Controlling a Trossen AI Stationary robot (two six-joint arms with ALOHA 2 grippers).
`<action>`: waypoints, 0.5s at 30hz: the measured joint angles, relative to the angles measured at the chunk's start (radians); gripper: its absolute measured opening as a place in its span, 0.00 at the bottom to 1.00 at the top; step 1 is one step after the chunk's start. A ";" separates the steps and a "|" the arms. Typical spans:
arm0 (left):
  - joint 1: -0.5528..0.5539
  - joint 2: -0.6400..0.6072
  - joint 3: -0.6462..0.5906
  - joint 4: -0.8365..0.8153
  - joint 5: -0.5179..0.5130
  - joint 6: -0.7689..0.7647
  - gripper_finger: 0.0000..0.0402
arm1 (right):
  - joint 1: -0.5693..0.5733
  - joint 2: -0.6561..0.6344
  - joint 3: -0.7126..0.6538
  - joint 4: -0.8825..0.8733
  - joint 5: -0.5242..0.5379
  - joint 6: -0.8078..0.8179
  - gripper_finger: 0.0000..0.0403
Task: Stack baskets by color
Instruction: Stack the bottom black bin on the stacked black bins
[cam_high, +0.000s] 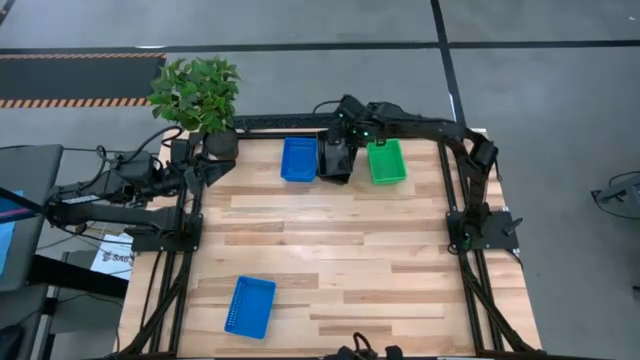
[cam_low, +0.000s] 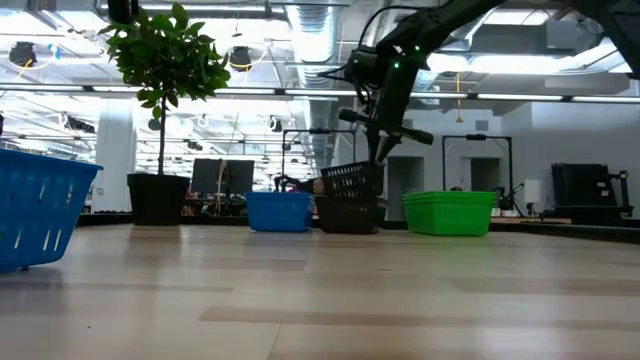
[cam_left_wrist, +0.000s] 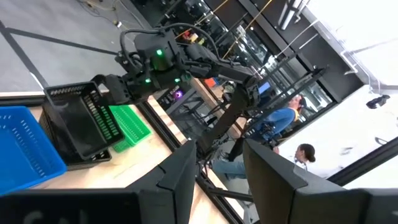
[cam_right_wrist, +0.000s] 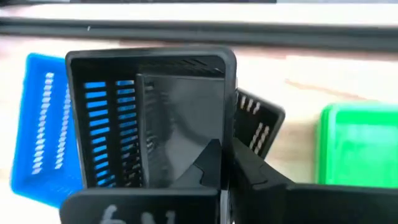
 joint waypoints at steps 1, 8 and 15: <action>0.000 0.000 0.000 0.000 -0.001 0.000 0.30 | 0.003 -0.004 0.000 -0.007 -0.007 0.008 0.06; 0.000 0.000 0.000 0.000 -0.011 -0.005 0.30 | 0.038 -0.006 0.001 -0.032 0.026 0.138 0.08; 0.000 0.000 0.000 0.000 -0.008 -0.008 0.30 | 0.040 -0.016 0.001 -0.031 0.038 0.221 0.04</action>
